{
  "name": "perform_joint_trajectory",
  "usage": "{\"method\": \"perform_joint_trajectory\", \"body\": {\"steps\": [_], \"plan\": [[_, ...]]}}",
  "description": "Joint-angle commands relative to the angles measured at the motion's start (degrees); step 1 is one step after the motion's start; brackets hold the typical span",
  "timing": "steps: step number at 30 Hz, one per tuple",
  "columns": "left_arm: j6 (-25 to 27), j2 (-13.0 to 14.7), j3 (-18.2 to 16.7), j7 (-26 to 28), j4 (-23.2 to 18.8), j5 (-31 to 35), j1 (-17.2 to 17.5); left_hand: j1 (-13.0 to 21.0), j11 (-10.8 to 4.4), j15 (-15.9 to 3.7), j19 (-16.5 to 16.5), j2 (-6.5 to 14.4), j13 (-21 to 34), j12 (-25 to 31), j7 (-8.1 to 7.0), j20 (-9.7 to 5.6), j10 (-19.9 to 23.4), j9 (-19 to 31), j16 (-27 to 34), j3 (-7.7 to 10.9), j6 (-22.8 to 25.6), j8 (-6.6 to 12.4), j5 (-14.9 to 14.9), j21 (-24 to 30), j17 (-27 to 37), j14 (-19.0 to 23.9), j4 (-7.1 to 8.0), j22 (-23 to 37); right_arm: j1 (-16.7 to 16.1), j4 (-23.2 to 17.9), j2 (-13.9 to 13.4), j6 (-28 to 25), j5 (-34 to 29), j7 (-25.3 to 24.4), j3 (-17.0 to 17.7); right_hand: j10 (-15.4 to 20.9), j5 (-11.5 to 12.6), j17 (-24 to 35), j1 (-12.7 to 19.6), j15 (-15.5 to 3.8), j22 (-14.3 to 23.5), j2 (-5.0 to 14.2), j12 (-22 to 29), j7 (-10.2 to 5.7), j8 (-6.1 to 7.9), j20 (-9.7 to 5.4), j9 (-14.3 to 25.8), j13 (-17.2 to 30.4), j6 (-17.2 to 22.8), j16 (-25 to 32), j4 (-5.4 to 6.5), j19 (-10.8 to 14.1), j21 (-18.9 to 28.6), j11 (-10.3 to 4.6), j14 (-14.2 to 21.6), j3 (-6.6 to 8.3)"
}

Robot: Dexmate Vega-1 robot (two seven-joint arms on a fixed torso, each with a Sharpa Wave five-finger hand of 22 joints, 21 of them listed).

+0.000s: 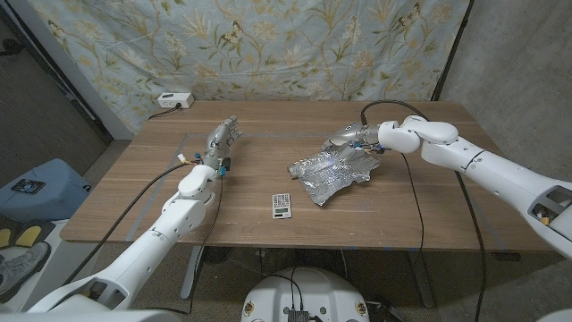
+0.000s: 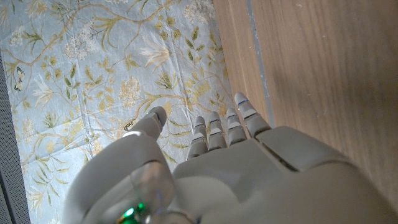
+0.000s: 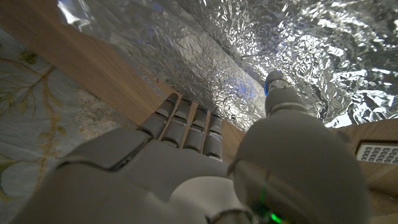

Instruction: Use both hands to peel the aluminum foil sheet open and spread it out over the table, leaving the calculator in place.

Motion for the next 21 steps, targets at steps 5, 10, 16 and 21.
{"method": "perform_joint_trajectory", "body": {"steps": [5, 10, 16, 21], "plan": [[0.67, 0.31, -0.36, 0.3, -0.23, -0.41, 0.22, 0.42, 0.22, 0.11, 0.56, 0.35, -0.09, 0.35, 0.03, -0.12, 0.16, 0.26, 0.37, 0.41, 0.64, 0.24, 0.47, -0.18, 0.32, 0.5, 0.03, 0.25, 1.39, 2.39, 1.21, 0.84, -0.93, -1.2, -1.62, 1.25, 0.34, 0.21, 0.81, -7.54, 0.08, 0.19, 0.17, -0.24, 0.03, 0.01, 0.1, 0.18, 1.04, 0.09, 0.02, 0.55, 0.26, -0.47, 1.22, 0.58], [0.59, 0.05, -0.2, -0.17, 0.34, -0.47, -0.38, 0.47, 0.19, 0.08, 0.67, 0.31, -0.1, 0.42, -0.04, -0.19, 0.33, 0.26, 0.41, 0.49, 0.73, 0.26, 0.49, -0.18, 0.3, 0.67, -0.01, 0.26, 1.75, 2.76, 1.45, 0.71, -1.15, -0.83, -2.09, 1.32, 0.38, 0.22, 0.91, -7.55, 0.09, 0.19, 0.13, -0.32, 0.04, -0.05, 0.1, 0.2, 1.2, 0.11, 0.03, 0.67, 0.26, -0.53, 1.44, 0.66], [0.41, -0.37, 0.02, -0.51, 1.06, -0.57, -0.77, 0.41, 0.12, 0.03, 0.76, 0.33, -0.1, 0.44, -0.04, -0.24, 0.38, 0.27, 0.45, 0.53, 0.8, 0.27, 0.5, -0.17, 0.33, 0.8, 0.09, 0.26, 1.68, 2.52, 1.37, 0.12, -1.27, -0.63, -2.26, 1.34, 0.42, 0.24, 1.09, -7.55, 0.09, 0.24, 0.06, -0.38, 0.08, -0.09, 0.11, 0.23, 1.46, 0.1, 0.02, 0.73, 0.24, -0.45, 1.6, 0.8], [0.04, -0.75, 0.09, -0.54, 1.55, -0.6, -0.9, 0.36, 0.12, 0.02, 0.83, 0.32, -0.12, 0.42, -0.03, -0.27, 0.34, 0.27, 0.46, 0.57, 0.87, 0.28, 0.5, -0.17, 0.35, 0.86, 0.18, 0.27, 1.52, 2.19, 1.27, -0.59, -1.3, -0.3, -2.32, 1.43, 0.43, 0.26, 1.1, -7.53, 0.09, 0.24, 0.03, -0.36, 0.05, -0.1, 0.11, 0.24, 1.53, 0.04, 0.06, 0.83, 0.24, -0.35, 1.59, 0.84]]}}
